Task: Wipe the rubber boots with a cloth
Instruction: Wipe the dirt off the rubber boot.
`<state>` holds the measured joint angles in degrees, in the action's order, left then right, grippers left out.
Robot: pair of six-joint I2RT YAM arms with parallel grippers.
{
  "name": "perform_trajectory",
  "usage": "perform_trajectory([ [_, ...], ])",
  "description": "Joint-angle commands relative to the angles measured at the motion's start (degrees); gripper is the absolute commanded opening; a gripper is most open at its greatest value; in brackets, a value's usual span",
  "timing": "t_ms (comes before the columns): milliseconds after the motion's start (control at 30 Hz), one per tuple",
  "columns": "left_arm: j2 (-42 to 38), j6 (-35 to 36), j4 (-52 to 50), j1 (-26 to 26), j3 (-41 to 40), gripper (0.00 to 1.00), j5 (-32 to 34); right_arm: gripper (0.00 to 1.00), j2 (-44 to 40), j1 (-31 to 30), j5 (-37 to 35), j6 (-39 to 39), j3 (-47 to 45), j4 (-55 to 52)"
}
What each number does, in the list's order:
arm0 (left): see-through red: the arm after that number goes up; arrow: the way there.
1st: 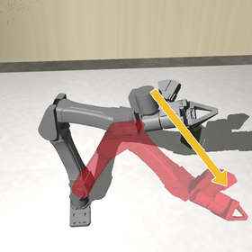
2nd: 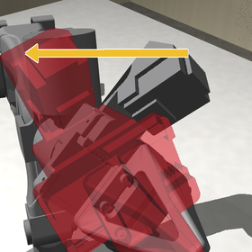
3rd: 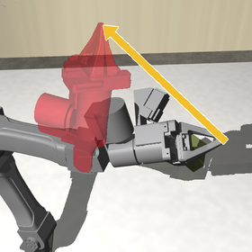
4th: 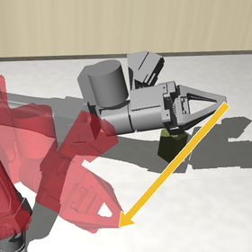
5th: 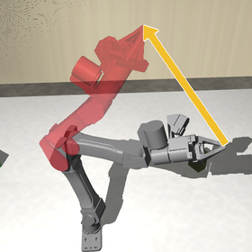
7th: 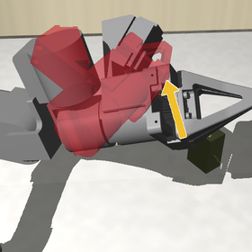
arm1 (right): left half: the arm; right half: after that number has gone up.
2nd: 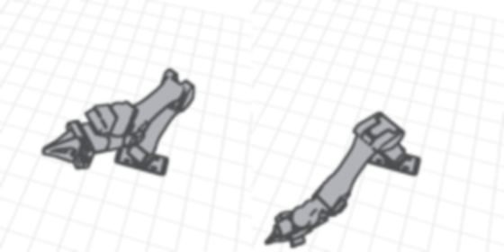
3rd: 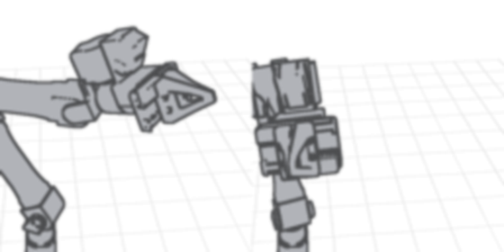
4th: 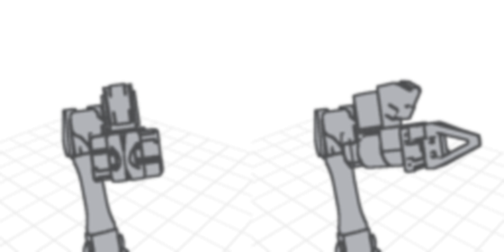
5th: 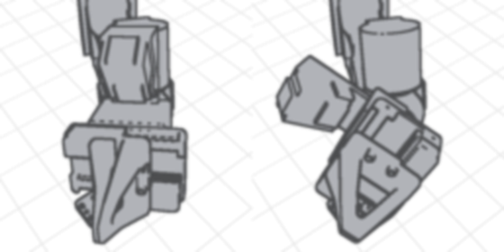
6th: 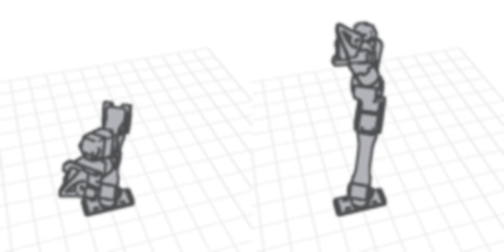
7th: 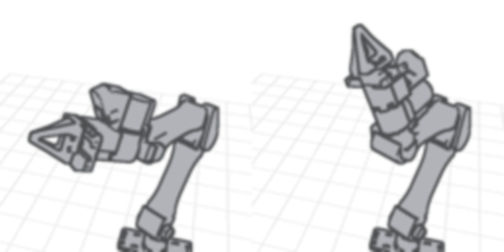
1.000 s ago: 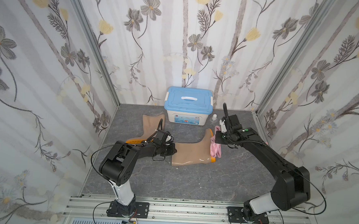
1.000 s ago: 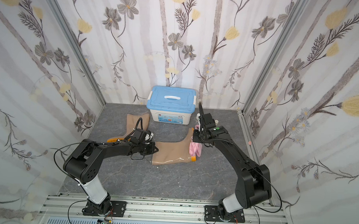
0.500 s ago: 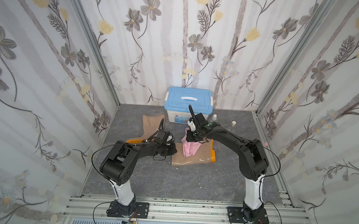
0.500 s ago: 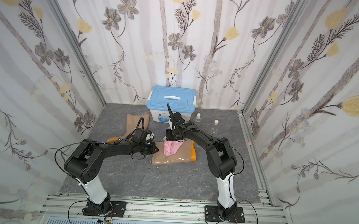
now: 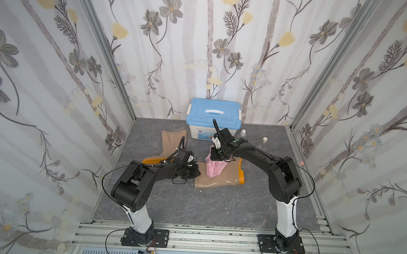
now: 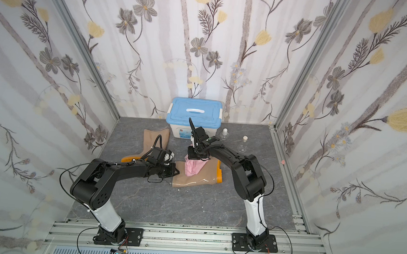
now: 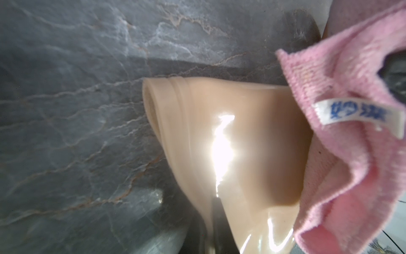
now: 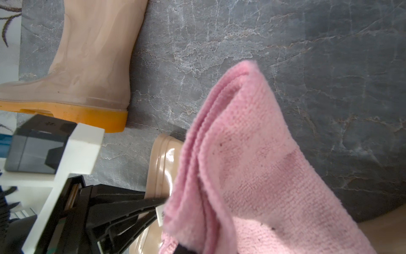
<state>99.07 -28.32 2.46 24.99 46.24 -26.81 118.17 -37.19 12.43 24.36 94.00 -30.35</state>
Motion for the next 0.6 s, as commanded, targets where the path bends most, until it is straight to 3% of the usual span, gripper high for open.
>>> perform_trajectory([
  [0,0.0,0.2,-0.7,-0.3,-0.5,0.0,-1.7,0.0,1.2,-1.1,2.1,0.3,1.8,1.6],
  [167,0.6,-0.8,0.9,-0.7,-0.9,0.0,-2.9,0.0,6.0,-4.3,5.5,2.1,5.6,2.3],
  [300,0.8,-2.3,3.2,-1.1,-1.9,0.0,-4.0,0.0,7.4,-4.1,4.2,2.2,4.9,0.0],
  [567,4.2,-7.0,7.9,-2.0,-2.4,0.0,-8.1,0.0,3.9,-0.1,-14.4,-5.3,2.8,-13.1],
])
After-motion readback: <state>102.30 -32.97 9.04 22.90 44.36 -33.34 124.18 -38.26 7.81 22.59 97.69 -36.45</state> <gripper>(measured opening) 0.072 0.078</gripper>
